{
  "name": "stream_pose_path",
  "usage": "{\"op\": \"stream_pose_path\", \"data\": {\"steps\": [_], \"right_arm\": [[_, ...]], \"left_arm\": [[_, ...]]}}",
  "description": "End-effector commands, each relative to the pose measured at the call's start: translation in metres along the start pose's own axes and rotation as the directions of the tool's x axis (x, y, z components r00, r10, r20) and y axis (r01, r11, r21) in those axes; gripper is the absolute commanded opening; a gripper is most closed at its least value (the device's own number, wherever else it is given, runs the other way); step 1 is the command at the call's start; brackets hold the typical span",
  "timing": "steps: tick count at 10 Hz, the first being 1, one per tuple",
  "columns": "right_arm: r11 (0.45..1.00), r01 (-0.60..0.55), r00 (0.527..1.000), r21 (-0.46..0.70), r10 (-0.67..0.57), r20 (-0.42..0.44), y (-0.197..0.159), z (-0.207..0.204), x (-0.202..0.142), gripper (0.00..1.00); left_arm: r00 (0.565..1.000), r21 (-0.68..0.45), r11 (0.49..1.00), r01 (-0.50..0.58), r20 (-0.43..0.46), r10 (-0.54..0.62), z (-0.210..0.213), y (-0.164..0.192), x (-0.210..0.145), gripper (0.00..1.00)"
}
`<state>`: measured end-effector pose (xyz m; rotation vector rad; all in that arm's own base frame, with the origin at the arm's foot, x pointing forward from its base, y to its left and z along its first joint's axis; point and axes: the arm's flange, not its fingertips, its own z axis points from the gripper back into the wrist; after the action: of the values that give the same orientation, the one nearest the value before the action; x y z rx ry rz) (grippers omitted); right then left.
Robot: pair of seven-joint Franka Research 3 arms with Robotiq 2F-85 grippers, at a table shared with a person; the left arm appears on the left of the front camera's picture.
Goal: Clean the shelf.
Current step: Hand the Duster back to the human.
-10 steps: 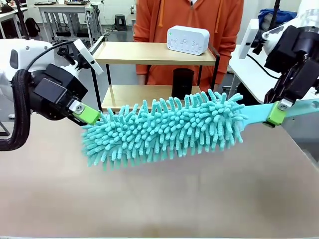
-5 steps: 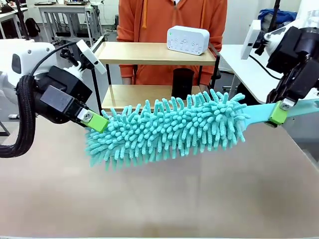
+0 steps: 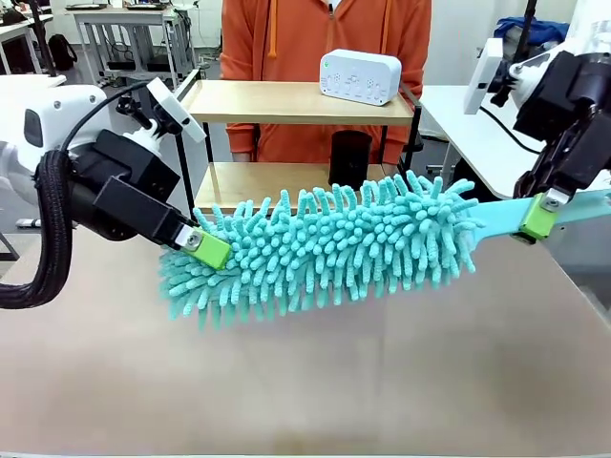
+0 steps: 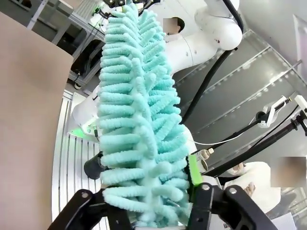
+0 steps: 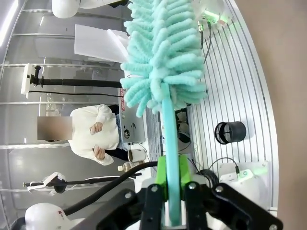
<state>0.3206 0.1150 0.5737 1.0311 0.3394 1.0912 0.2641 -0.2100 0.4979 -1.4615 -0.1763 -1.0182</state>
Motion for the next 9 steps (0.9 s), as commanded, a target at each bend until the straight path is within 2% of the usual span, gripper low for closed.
{"op": "stream_pose_path", "data": {"steps": [1, 2, 3, 9], "right_arm": [[1.000, 0.018, 1.000, 0.008, -0.018, 0.015, 0.0019, 0.0020, -0.0042, 0.13], [1.000, 0.022, 1.000, 0.006, -0.022, 0.015, 0.0017, 0.0019, -0.0053, 0.13], [1.000, 0.026, 1.000, 0.005, -0.026, 0.013, 0.0018, 0.0017, -0.0061, 0.13], [1.000, 0.026, 1.000, -0.012, -0.026, 0.009, 0.0021, 0.0023, -0.0081, 0.13]], "left_arm": [[0.999, -0.003, 0.999, 0.035, -0.018, -0.035, -0.0104, -0.0026, -0.0041, 0.00], [0.999, -0.002, 0.999, 0.041, -0.023, -0.041, -0.0112, -0.0034, -0.0042, 0.04], [0.999, -0.001, 0.999, 0.045, -0.024, -0.045, -0.0113, -0.0037, -0.0044, 0.00], [0.998, 0.007, 0.999, 0.051, -0.026, -0.051, -0.0098, -0.0043, -0.0034, 0.00]]}}
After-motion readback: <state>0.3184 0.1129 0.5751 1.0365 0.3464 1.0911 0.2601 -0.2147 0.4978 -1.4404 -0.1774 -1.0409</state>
